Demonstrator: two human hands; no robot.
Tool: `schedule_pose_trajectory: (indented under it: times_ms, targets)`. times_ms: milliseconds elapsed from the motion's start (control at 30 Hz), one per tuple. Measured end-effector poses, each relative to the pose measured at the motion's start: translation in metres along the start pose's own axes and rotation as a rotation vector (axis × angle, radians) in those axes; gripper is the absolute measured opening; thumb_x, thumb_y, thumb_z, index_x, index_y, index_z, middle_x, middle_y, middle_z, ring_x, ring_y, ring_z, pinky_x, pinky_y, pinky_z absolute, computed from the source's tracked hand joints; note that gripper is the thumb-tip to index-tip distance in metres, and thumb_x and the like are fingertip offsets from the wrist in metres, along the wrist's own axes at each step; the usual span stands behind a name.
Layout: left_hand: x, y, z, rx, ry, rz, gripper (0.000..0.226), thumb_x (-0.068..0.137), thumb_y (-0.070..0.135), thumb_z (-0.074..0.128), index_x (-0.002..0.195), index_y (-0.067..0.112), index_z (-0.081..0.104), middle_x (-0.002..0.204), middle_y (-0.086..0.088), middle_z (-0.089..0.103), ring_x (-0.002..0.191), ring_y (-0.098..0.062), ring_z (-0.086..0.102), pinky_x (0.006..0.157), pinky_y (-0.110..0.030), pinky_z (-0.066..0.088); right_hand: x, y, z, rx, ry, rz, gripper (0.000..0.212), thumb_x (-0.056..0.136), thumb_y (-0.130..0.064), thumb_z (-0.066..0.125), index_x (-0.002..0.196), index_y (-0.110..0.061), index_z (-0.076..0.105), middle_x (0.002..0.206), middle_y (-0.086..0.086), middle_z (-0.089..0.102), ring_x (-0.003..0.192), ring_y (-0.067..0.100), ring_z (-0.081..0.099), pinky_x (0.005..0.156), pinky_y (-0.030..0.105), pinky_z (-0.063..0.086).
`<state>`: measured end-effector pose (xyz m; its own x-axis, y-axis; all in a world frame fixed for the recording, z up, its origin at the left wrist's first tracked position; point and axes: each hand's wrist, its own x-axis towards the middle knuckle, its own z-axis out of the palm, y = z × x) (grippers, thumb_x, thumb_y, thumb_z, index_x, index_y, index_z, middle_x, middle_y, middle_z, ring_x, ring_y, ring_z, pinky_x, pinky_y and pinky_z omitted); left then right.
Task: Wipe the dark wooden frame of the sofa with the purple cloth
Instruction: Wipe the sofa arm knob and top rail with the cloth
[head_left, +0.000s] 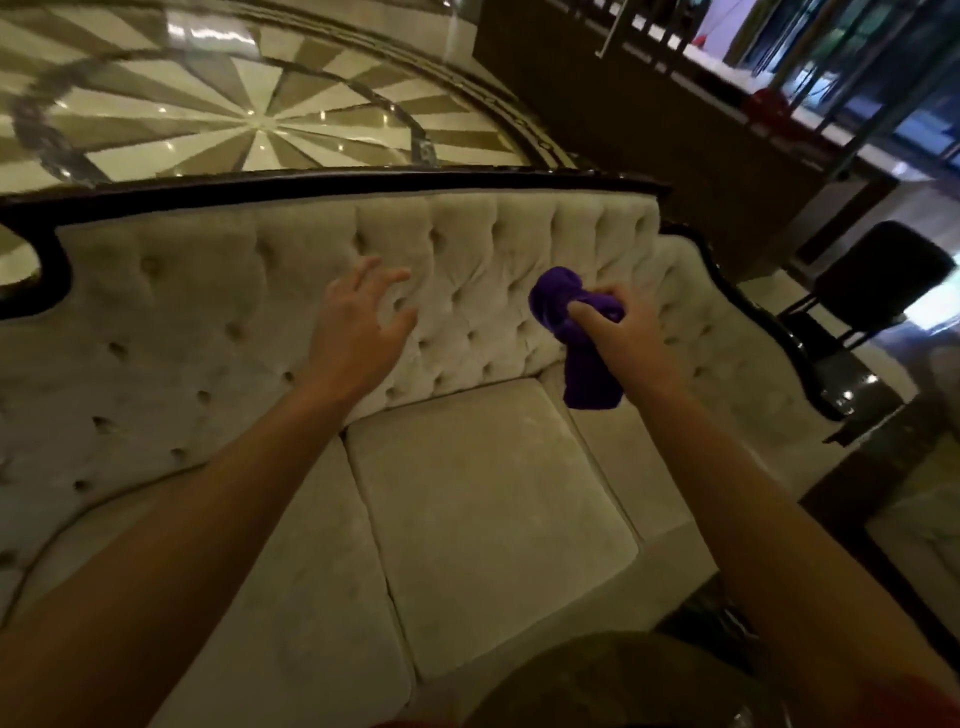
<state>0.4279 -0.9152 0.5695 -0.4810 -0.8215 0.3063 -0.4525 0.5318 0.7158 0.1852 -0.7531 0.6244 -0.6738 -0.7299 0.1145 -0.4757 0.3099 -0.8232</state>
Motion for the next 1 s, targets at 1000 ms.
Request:
schedule_pose_trajectory:
  times_ms: [1000]
  targets:
    - [0.230, 0.269, 0.408, -0.114, -0.263, 0.217, 0.047, 0.098, 0.030, 0.062, 0.142, 0.016, 0.057, 0.158, -0.007, 0.045, 0.145, -0.029, 0.042, 0.119, -0.047, 0.034, 0.183, 0.249, -0.278, 0.228, 0.250, 0.354, 0.007, 0.093, -0.033, 0.073, 0.096, -0.037, 0.067, 0.103, 0.008, 0.073, 0.096, 0.035, 0.073, 0.087, 0.055, 0.064]
